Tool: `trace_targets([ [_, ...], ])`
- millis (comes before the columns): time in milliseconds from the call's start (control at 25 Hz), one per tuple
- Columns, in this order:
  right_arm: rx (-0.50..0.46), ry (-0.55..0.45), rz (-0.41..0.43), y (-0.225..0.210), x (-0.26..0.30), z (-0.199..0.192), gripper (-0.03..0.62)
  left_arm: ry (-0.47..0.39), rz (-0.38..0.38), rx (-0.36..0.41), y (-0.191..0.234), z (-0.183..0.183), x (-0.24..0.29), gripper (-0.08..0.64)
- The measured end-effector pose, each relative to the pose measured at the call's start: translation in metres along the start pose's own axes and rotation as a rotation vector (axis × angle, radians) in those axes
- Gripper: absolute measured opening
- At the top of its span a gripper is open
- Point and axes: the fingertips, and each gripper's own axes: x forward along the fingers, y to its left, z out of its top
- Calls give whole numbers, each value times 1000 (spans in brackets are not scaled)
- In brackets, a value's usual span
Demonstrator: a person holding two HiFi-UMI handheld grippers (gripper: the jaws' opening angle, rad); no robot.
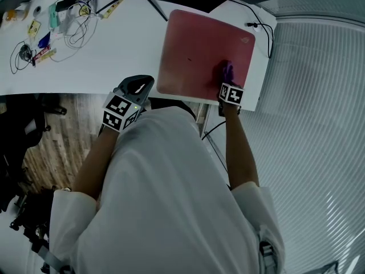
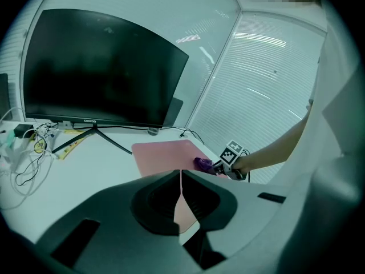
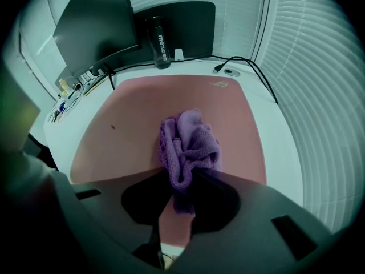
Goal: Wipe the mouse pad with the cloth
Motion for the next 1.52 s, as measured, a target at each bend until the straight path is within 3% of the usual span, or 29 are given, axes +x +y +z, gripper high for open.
trace_targets([
  [720,-122,56,74,84,0,14,98,-28,13,-15,22,-5,-28,23],
  [1520,-182,83,160,167,11,27,98,-36,27,-46,57,-11,-53,23],
])
